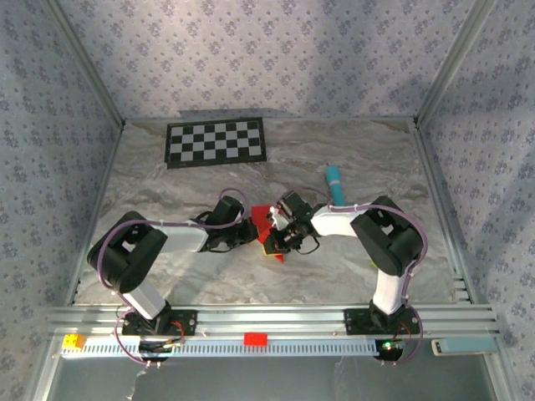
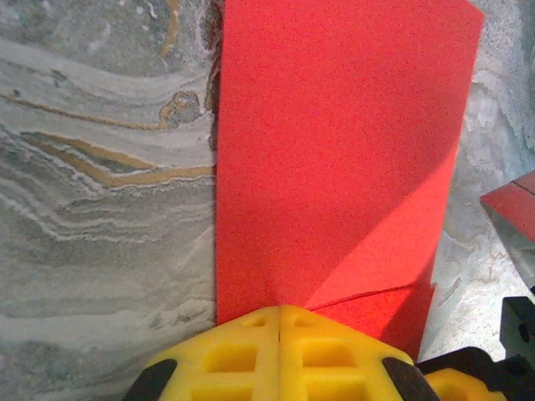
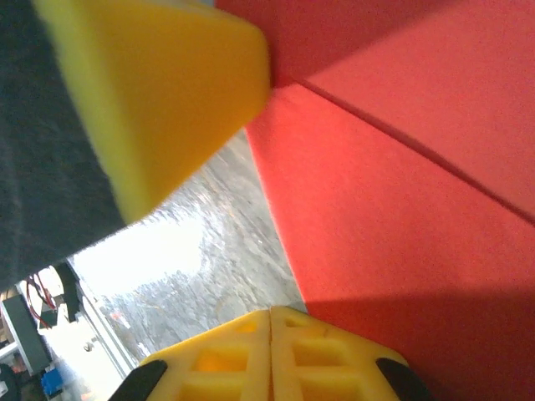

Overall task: Fold a paper plane with a square sheet of paper (pick it up from the middle)
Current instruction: Third fold the triangle at the center of the table.

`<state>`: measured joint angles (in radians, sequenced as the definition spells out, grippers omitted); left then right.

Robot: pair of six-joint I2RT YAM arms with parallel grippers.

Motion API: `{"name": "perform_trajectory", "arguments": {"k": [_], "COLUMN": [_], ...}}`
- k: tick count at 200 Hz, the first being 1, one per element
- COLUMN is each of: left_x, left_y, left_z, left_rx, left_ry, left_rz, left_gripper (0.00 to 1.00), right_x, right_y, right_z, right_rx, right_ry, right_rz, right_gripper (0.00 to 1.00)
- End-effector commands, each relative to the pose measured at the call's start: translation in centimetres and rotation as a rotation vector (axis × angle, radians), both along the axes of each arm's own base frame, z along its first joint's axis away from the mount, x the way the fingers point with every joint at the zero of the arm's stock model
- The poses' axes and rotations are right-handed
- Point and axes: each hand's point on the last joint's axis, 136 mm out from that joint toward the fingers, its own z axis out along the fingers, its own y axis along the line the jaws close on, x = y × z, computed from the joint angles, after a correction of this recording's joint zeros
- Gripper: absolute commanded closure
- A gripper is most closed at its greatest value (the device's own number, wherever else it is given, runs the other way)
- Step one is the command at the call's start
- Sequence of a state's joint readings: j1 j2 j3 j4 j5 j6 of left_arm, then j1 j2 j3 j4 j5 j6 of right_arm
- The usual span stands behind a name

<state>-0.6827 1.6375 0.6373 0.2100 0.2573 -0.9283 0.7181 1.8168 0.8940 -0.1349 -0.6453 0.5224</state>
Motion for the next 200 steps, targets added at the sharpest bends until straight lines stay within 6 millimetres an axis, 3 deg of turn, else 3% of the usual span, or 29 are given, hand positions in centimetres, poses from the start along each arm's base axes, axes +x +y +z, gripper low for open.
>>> {"name": "perform_trajectory", "arguments": {"k": [1, 50, 72, 112, 154, 200], "left_x": [-2.2, -2.5, -2.7, -2.7, -3.1, -2.7], "left_y": [3.0, 3.3, 3.1, 2.8, 2.2, 1.2], "left_z": [-3.8, -4.3, -4.4, -3.6, -2.2, 0.6], "left_rx": [0.156, 0.163, 0.147, 0.119, 0.087, 0.047], "left_ry": [0.113, 0.126, 0.133, 0.131, 0.099, 0.014], "left_rz": [0.020, 0.022, 0.026, 0.066, 0.168, 0.193], "left_gripper": [1.00, 1.00, 1.00, 1.00, 1.00, 0.96], "right_x": [-2.1, -4.4, -4.4, -1.9, 1.4, 2.6], "right_y": [-2.1, -4.5, -5.3, -5.5, -7.5, -7.9], "right_z": [-1.2, -1.2, -0.7, 2.8, 3.2, 3.5], "right_rx": [-0.043, -0.002, 0.011, 0.013, -0.162, -0.204], "right_ry": [0.046, 0.059, 0.057, -0.079, -0.207, -0.272], "right_rz": [0.008, -0.017, -0.031, -0.073, -0.176, -0.267], "right_gripper": [0.91, 0.89, 0.88, 0.86, 0.74, 0.68]}}
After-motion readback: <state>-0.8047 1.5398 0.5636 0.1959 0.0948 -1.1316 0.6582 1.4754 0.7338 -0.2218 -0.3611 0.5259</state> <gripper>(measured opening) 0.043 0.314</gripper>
